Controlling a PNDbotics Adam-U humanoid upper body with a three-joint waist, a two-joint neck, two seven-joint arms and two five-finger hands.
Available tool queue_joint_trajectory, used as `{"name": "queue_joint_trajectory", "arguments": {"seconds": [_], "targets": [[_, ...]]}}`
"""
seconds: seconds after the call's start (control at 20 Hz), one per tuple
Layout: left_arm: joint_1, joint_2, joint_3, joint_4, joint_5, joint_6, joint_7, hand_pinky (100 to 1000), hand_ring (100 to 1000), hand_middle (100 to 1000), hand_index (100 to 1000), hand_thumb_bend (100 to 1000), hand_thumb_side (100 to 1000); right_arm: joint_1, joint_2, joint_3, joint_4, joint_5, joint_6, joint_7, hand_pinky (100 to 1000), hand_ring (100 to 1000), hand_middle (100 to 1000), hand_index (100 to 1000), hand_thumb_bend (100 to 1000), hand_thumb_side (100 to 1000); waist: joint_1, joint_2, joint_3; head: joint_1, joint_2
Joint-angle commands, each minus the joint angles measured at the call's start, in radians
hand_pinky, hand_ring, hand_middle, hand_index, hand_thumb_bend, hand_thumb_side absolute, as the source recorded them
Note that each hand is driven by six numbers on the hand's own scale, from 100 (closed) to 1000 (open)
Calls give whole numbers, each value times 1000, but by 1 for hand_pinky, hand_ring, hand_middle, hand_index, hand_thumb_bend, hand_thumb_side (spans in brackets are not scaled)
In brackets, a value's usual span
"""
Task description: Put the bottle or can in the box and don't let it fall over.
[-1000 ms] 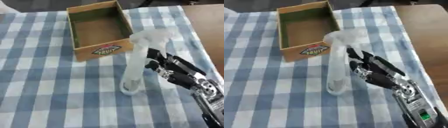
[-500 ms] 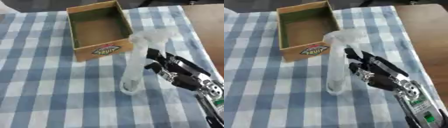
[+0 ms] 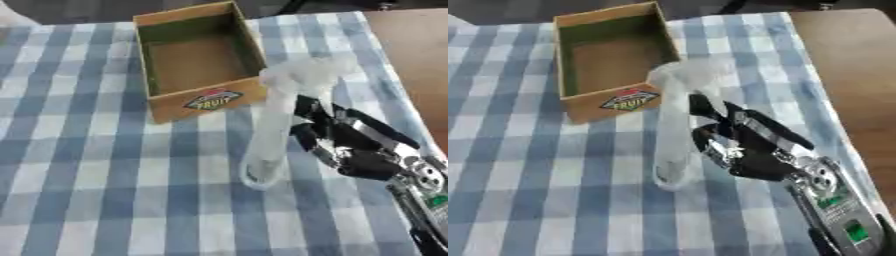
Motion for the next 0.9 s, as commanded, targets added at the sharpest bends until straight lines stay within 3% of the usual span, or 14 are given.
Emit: {"name": "queue_joint_trajectory", "arguments": {"seconds": [0.05, 0.9], "targets": [[-7, 12, 3, -13, 0, -1, -6, 1000, 537, 720, 868, 619, 415, -20, 1, 2, -4, 0, 8, 1, 847, 1000, 1000, 954, 100, 563, 0, -11, 3, 0, -13], [-12, 13, 2, -14, 2, 1, -13, 1000, 542, 722, 870, 614, 420, -47, 11, 15, -20, -53, 38, 30, 846, 1000, 1000, 952, 100, 598, -4, -9, 12, -2, -16]]}}
